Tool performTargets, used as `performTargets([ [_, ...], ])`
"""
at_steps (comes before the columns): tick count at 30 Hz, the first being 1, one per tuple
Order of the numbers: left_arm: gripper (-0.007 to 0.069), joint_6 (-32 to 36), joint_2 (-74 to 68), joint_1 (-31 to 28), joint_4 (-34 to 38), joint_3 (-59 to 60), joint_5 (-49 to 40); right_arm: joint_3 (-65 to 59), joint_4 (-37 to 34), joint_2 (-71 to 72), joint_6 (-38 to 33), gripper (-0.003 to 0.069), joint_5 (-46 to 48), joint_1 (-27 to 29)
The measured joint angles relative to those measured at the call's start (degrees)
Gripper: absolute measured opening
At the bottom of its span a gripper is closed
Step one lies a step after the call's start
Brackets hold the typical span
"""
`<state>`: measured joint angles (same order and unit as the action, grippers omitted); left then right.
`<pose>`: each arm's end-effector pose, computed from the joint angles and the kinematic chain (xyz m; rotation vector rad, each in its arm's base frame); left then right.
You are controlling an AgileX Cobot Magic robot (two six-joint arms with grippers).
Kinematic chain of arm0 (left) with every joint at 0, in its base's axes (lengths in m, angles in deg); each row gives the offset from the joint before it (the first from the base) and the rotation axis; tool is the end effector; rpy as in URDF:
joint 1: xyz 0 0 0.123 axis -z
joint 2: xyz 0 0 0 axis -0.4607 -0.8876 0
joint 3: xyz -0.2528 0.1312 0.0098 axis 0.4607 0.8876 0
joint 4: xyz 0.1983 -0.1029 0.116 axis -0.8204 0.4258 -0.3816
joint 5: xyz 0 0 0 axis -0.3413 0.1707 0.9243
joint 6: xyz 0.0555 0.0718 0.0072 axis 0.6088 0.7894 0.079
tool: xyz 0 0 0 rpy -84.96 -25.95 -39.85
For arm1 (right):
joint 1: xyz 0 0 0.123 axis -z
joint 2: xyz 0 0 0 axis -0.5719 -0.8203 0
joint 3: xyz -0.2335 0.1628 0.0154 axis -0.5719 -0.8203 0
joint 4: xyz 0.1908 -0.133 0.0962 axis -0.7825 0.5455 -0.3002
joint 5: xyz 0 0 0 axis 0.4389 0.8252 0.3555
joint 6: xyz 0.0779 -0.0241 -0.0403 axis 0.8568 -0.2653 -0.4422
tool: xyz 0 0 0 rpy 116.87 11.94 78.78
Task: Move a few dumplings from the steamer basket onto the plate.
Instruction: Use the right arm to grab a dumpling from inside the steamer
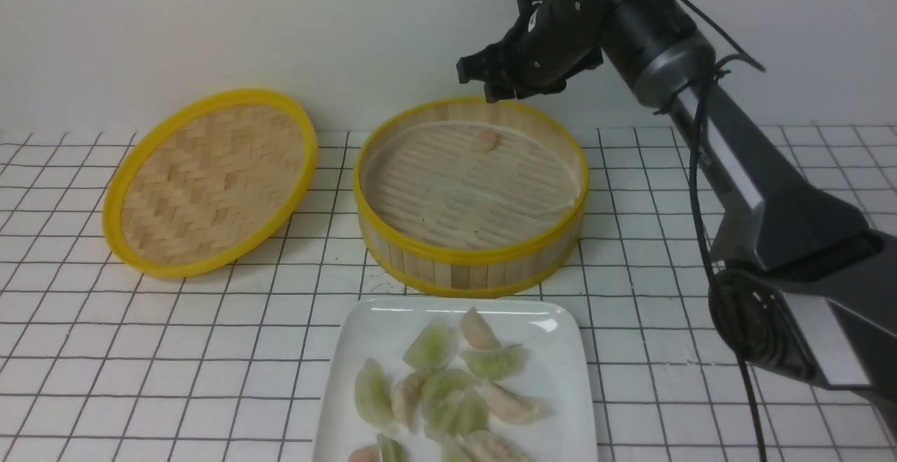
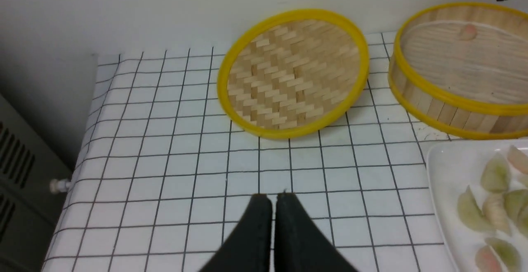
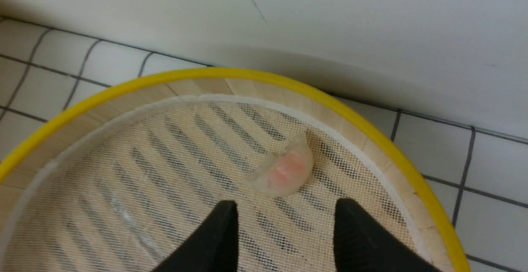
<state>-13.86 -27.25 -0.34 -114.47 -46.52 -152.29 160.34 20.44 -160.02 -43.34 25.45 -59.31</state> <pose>0.0130 0.0345 0.4034 0.0521 2.0484 0.0281 0.5066 0.2325 0.2291 -0.3203 2.5258 0.2721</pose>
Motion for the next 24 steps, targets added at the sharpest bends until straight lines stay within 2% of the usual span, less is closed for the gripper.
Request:
performTargets([
  [6, -0.0006, 0.27, 0.0, 0.0, -0.47, 1.6, 0.0, 0.0, -0.83, -2.03, -4.31, 0.0407, 0.18, 0.0],
  [14, -0.0006, 1.07, 0.0, 0.0, -0.65, 1.6, 0.0, 0.07, -1.73, -4.74, -8.24, 0.0414, -0.09, 0.72],
  [24, -0.0006, 1.56, 0.0, 0.0, -0.7, 1.6, 0.0, 0.07, -3.44, -6.03, -24.42, 0.0414, -5.87, 0.92],
])
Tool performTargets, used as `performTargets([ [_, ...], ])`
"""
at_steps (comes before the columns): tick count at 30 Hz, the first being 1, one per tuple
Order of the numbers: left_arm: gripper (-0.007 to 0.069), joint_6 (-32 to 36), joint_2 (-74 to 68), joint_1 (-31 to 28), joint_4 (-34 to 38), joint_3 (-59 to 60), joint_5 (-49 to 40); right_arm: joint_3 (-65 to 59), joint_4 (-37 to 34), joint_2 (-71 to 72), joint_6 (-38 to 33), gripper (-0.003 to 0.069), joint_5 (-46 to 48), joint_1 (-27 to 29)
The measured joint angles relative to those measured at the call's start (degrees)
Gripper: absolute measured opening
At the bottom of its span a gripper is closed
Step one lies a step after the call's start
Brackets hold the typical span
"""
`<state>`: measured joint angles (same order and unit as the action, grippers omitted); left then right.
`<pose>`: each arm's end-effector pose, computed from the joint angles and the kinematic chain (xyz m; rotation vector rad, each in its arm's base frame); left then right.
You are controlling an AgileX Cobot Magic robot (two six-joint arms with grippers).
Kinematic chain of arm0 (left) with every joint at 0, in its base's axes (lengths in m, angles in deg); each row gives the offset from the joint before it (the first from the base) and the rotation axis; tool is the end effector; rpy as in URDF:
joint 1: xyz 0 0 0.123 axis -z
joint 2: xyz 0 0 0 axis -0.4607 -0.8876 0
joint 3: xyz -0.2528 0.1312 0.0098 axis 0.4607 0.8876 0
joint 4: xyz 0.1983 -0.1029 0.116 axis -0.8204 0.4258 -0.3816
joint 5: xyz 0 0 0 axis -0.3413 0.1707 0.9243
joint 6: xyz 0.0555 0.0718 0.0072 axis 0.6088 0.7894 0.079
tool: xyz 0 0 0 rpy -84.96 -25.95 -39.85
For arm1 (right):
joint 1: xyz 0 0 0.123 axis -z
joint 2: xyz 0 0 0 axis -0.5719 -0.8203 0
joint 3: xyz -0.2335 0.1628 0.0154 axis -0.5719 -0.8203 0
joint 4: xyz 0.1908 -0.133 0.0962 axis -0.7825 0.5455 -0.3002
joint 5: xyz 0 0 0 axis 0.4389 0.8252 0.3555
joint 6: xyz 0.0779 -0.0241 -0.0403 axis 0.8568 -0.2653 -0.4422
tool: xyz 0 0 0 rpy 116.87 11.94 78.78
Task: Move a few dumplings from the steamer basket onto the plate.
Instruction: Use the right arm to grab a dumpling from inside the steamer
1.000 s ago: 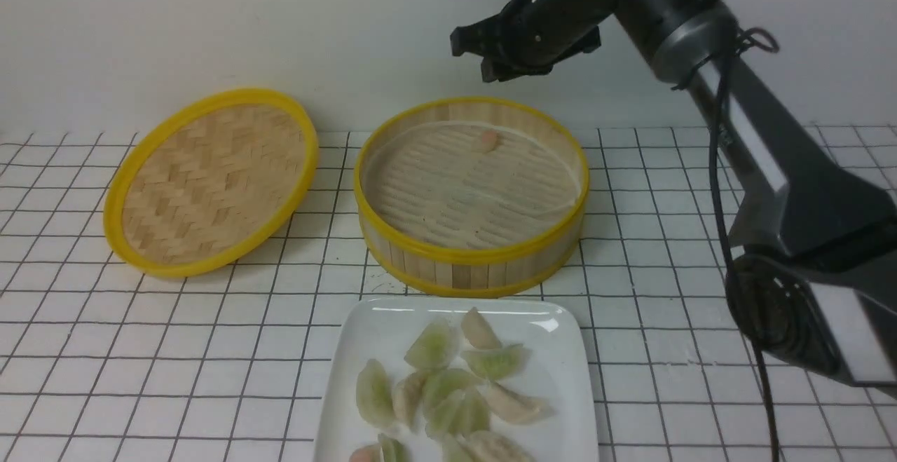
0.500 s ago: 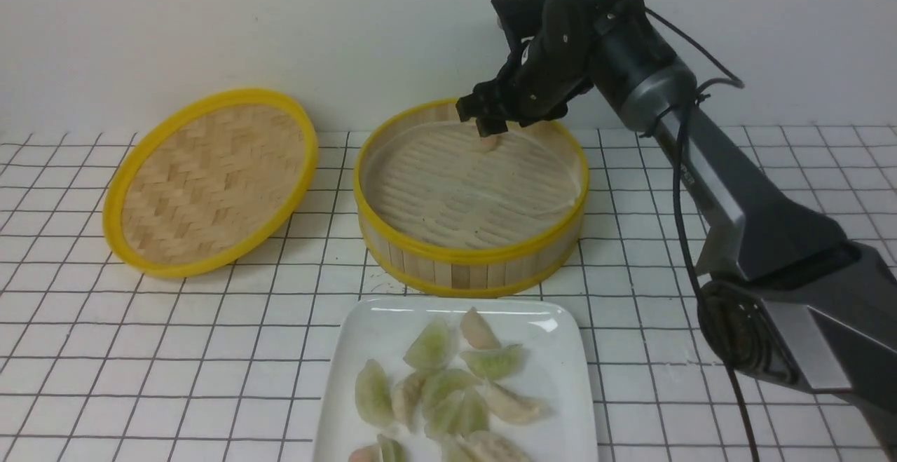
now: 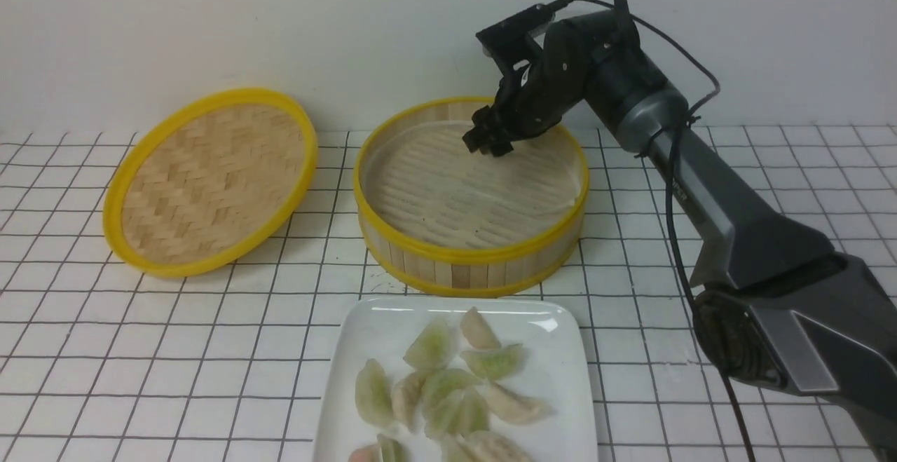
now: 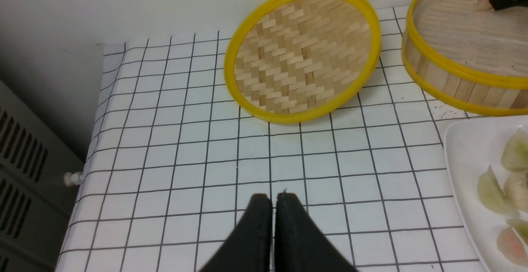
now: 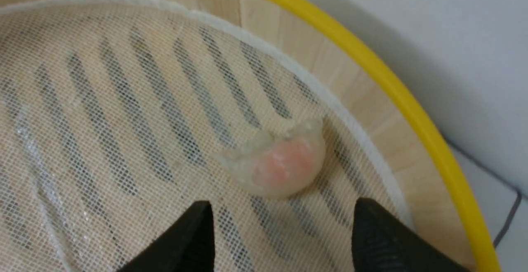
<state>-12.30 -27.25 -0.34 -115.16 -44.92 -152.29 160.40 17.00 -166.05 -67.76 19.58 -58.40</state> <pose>0.0166 0.0337 0.3969 0.0857 2.0685 0.0707 0.5228 0.2353 0.1755 -0.8119 2.3957 0.1757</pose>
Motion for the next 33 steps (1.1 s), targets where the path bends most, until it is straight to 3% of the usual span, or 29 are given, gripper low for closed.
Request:
performTargets([
  [13, -0.0006, 0.0, 0.0, 0.0, 0.0, 0.0, 0.0, 0.0, -0.95, 0.0, -12.09, 0.0395, -3.59, 0.06],
  [33, -0.0006, 0.06, 0.0, 0.0, -1.41, 0.0, 0.0, 0.0, -4.77, -2.29, -17.39, 0.0391, -4.66, 0.77],
])
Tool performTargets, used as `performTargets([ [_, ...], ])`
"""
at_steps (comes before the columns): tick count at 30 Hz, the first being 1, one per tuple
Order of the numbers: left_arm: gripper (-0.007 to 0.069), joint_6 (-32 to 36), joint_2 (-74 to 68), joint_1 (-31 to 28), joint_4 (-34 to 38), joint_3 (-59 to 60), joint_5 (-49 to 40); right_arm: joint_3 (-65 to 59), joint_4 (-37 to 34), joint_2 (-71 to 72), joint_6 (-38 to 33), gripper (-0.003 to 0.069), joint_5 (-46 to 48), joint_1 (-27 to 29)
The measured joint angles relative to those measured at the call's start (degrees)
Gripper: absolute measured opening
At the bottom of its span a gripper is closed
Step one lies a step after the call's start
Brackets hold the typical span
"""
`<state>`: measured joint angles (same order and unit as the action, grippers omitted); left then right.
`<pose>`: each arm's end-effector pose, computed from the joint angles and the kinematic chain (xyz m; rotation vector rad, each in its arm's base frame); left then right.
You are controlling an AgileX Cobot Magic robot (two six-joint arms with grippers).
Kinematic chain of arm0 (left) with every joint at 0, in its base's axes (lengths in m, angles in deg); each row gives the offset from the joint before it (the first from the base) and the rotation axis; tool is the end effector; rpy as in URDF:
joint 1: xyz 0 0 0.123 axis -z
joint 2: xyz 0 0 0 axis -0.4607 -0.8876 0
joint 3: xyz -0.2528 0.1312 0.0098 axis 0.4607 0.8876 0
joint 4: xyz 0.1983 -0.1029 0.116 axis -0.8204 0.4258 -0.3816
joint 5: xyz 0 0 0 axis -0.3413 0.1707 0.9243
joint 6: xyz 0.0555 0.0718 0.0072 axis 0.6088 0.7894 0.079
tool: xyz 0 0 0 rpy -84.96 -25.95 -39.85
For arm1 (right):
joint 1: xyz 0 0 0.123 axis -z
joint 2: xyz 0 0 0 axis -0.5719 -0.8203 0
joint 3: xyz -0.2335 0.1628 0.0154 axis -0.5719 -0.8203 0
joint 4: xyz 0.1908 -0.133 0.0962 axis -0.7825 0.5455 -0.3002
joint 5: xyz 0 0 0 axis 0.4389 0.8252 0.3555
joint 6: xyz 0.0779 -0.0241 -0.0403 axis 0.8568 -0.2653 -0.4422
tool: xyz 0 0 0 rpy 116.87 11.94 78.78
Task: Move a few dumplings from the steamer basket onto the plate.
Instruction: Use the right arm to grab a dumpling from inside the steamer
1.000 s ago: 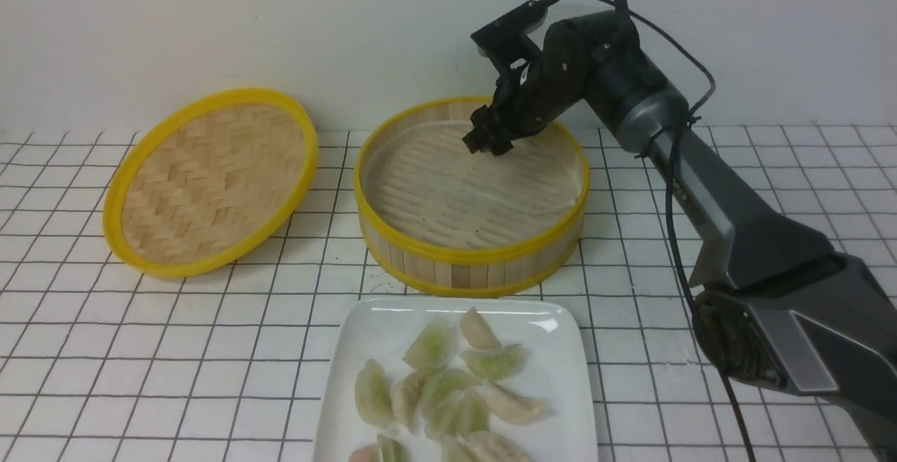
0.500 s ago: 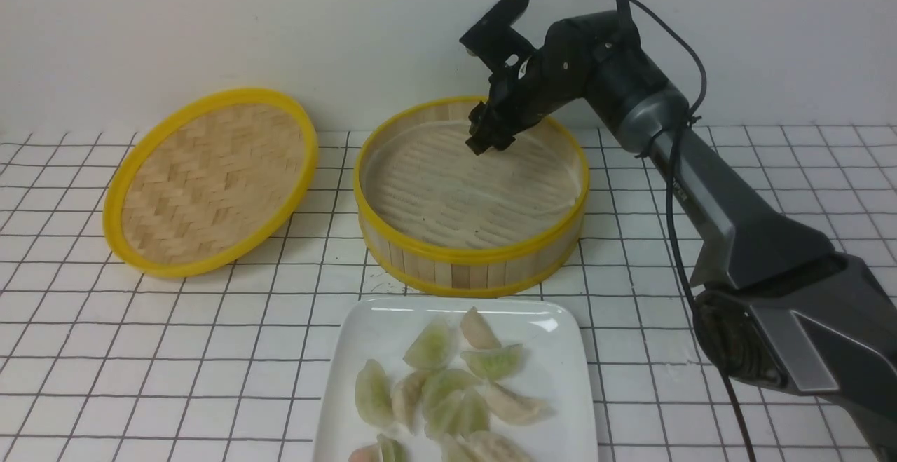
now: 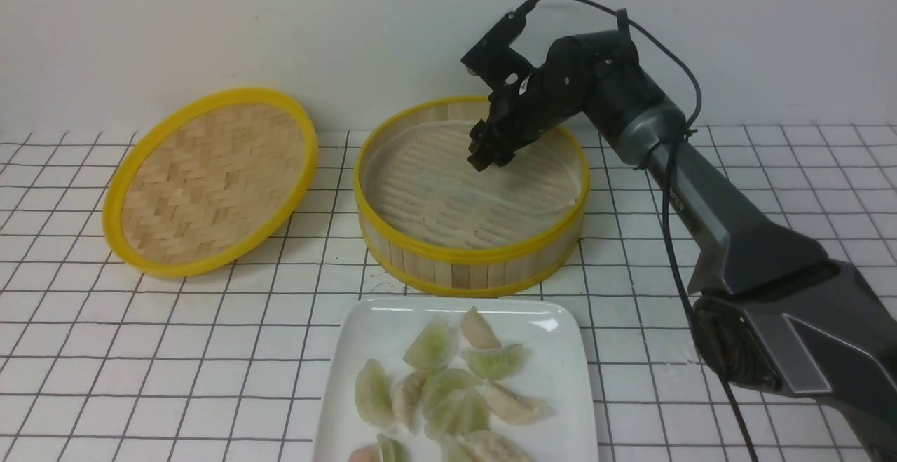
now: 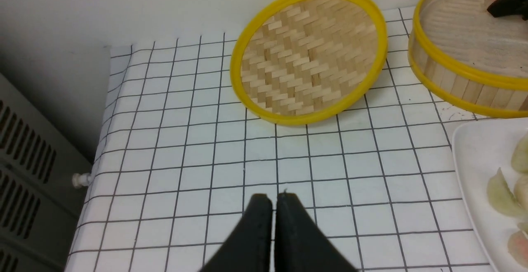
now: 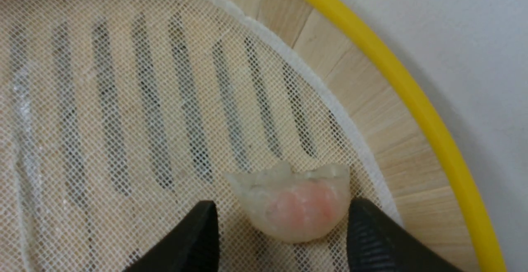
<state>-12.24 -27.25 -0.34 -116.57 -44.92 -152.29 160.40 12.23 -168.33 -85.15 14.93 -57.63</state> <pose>0.0170 0.0357 0.3976 0.0802 2.0603 0.0987 0.5304 0.2370 0.1577 -1.1011 2.2118 0.1500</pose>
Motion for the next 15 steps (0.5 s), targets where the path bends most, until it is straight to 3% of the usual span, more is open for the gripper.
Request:
performTargets([
  [7, -0.0006, 0.01, 0.0, 0.0, -0.29, 0.0, 0.0, 0.0, -2.46, -0.18, -3.32, 0.0357, -1.04, 0.29],
  [15, -0.0006, 0.06, 0.0, 0.0, -0.29, 0.0, 0.0, 0.5, -2.16, -1.41, -1.27, 0.019, -2.4, 0.54],
])
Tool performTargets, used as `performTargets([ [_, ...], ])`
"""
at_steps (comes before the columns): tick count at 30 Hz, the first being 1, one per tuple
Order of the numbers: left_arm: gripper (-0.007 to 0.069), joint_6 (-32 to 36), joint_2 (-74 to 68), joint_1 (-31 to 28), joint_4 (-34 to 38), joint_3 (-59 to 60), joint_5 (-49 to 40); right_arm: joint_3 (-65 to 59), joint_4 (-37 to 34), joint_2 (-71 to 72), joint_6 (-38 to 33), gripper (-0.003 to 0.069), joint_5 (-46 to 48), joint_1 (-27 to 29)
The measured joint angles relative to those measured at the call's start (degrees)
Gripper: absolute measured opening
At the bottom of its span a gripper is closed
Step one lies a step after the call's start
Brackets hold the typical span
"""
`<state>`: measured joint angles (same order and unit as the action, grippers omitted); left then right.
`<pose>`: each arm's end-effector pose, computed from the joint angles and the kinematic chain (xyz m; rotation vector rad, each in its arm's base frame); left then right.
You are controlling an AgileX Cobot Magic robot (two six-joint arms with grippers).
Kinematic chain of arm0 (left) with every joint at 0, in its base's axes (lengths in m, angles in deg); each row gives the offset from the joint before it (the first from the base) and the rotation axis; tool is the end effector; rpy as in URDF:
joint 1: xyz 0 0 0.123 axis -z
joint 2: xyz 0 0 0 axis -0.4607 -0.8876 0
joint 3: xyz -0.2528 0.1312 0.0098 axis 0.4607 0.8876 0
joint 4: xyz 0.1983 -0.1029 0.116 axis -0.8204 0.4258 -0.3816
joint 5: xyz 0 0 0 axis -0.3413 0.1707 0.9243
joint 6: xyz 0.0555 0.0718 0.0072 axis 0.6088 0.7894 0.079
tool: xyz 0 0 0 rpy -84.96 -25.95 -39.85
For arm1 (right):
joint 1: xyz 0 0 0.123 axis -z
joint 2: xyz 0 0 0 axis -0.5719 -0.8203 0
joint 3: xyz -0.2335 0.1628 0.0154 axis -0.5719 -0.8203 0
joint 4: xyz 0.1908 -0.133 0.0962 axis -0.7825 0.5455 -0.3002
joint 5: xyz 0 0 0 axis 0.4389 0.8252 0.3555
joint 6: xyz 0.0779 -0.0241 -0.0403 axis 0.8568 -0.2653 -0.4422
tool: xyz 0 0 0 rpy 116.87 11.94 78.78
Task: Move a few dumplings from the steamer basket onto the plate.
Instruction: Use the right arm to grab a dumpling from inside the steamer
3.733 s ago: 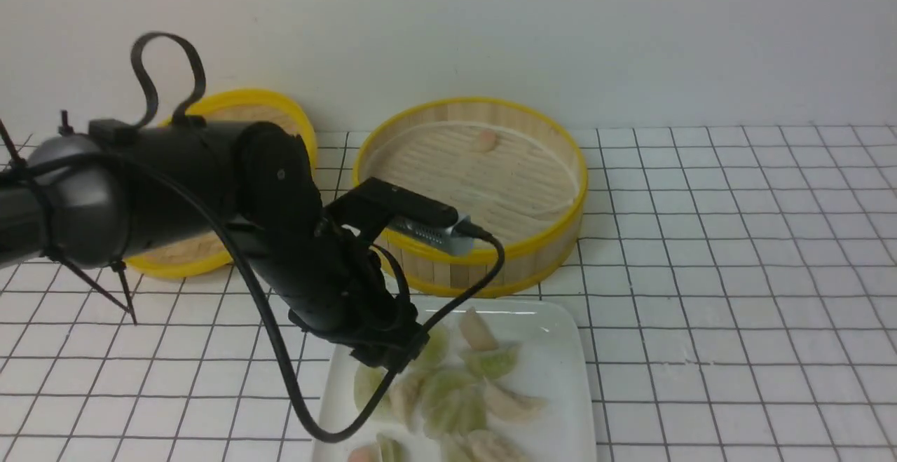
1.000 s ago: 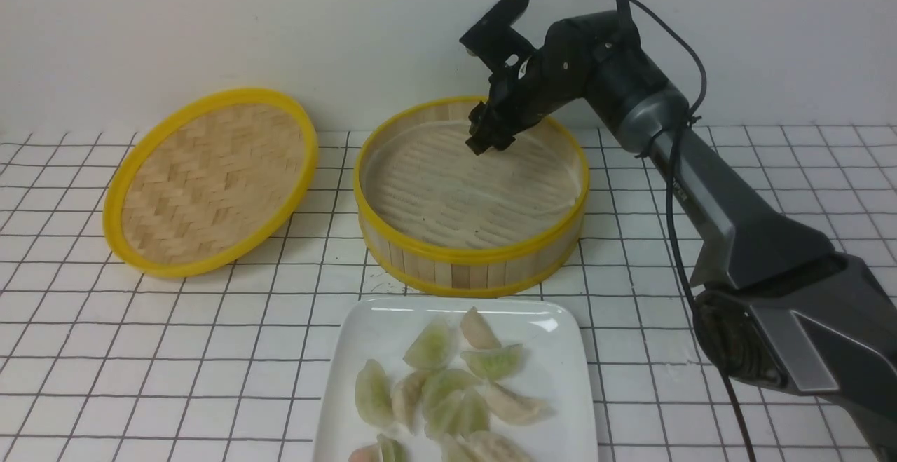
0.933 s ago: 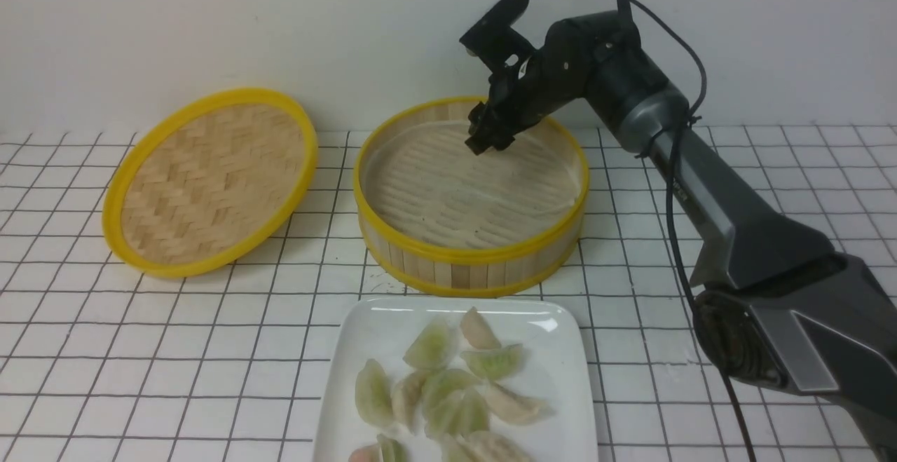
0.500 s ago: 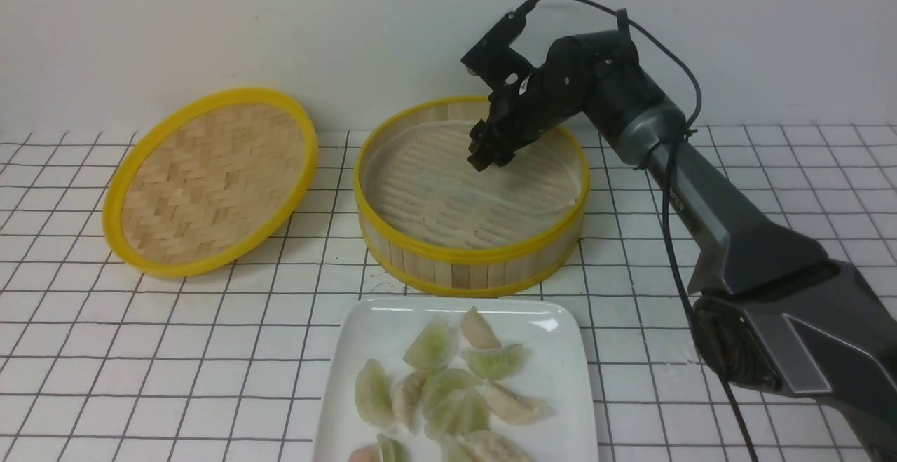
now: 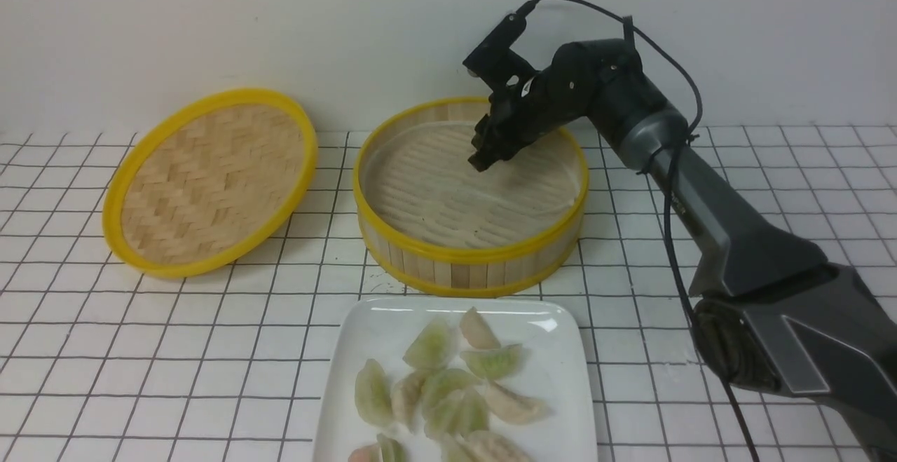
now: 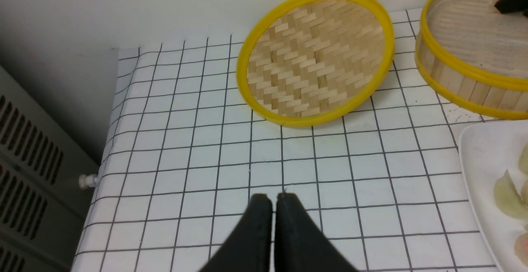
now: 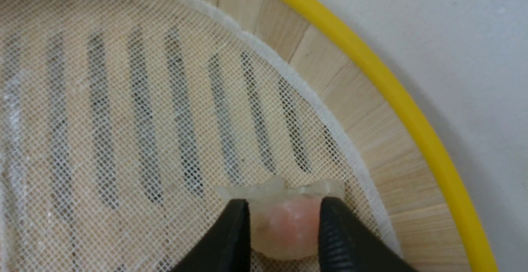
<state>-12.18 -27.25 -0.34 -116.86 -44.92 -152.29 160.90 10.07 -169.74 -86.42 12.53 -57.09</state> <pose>0.0170 0.0361 0.3977 0.0799 2.0586 0.1049 0.5351 0.2358 0.1489 -1.0867 2.1831 0.1793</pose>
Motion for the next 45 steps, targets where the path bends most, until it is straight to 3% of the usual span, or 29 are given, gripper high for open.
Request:
performTargets([
  [5, -0.0006, 0.0, 0.0, 0.0, 0.0, 0.0, 0.0, 0.0, 1.41, 0.56, 3.62, 0.0144, 1.03, 0.0],
  [8, -0.0006, 0.0, 0.0, 0.0, 0.0, 0.0, 0.0, -0.1, 1.99, 1.32, 4.73, 0.0041, 3.02, 0.0],
  [11, -0.0006, 0.0, 0.0, 0.0, 0.0, 0.0, 0.0, -0.37, 2.37, 2.57, 6.88, -0.0003, 7.07, 0.0],
  [18, -0.0006, 0.0, 0.0, 0.0, 0.0, 0.0, 0.0, -0.31, 2.25, 6.03, 12.17, -0.0013, 9.15, 0.0],
  [26, -0.0006, 0.0, 0.0, 0.0, -0.07, 0.0, 0.0, -0.36, -0.43, 5.1, 9.13, -0.0011, 5.36, 0.37],
  [29, -0.0006, 0.0, 0.0, 0.0, -0.21, 0.0, 0.0, -0.36, 1.18, 5.1, 13.69, -0.001, 9.76, 0.87],
  [31, -0.0006, 0.0, 0.0, 0.0, -0.69, 0.0, 0.0, -0.36, 4.06, 5.02, 22.22, -0.001, 12.3, 1.42],
  [32, -0.0006, 0.0, 0.0, 0.0, -0.75, 0.0, 0.0, -0.36, 4.47, 5.02, 23.02, -0.001, 12.39, 1.47],
  [33, -0.0006, 0.0, 0.0, 0.0, -1.0, 0.0, 0.0, -0.36, 5.18, 5.02, 30.23, -0.001, 12.67, 1.93],
  [36, -0.0006, 0.0, 0.0, 0.0, -1.38, 0.0, 0.0, -0.36, 4.0, 5.02, 36.72, -0.001, 12.67, 2.34],
  [41, -0.0006, 0.0, 0.0, 0.0, -1.45, 0.0, 0.0, -2.64, 1.26, 5.43, 38.27, -0.001, 12.61, 2.35],
  [45, -0.0006, 0.0, 0.0, 0.0, -2.78, 0.0, 0.0, -11.21, 2.44, 8.0, 39.06, -0.001, 11.79, 2.3],
])
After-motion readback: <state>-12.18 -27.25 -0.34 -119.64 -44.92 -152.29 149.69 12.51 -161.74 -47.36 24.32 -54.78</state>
